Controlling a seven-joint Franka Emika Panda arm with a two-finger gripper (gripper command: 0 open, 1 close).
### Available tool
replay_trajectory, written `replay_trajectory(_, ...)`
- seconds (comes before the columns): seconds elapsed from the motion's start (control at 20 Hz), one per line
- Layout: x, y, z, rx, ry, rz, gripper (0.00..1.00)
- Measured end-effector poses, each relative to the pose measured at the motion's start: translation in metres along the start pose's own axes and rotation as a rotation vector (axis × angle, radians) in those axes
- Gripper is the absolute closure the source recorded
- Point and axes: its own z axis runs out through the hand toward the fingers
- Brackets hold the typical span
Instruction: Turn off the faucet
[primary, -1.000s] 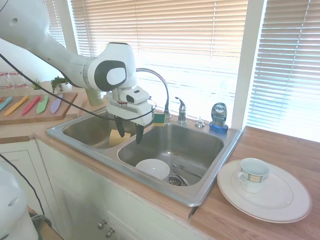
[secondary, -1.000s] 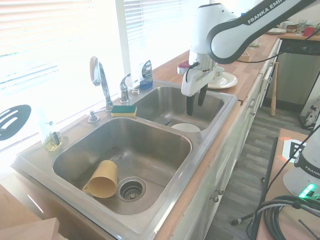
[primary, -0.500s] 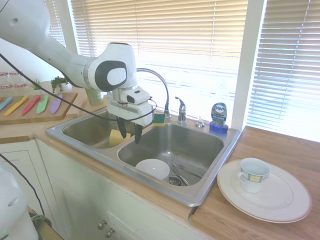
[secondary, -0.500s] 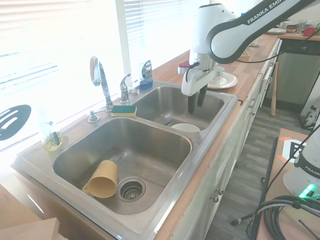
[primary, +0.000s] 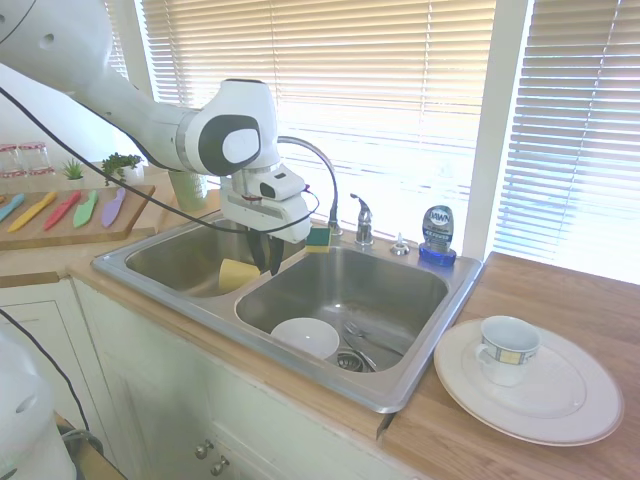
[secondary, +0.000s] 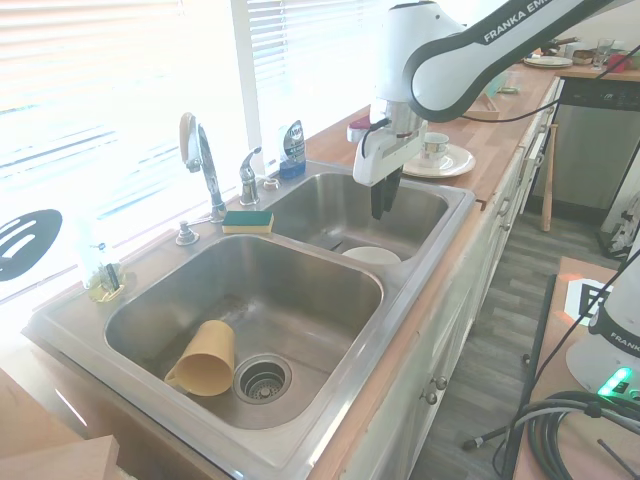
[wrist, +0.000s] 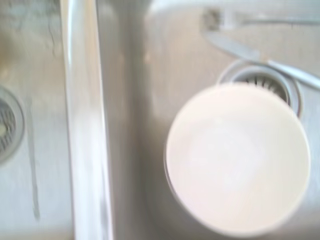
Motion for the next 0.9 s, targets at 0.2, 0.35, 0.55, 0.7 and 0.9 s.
replay_trajectory(0.2,0.028,-0.046,-0.001,0.016,0.015,0.017,1.0)
replay_trajectory(0.35,0.057,-0.079,-0.002,0.026,0.027,0.033,1.0)
replay_trajectory(0.55,0.095,-0.118,-0.006,0.031,0.043,0.065,1.0)
replay_trajectory(0.7,0.118,-0.149,-0.024,0.076,0.078,0.072,1.0)
replay_trajectory(0.9,0.138,-0.171,-0.055,0.19,0.166,0.094,1.0)
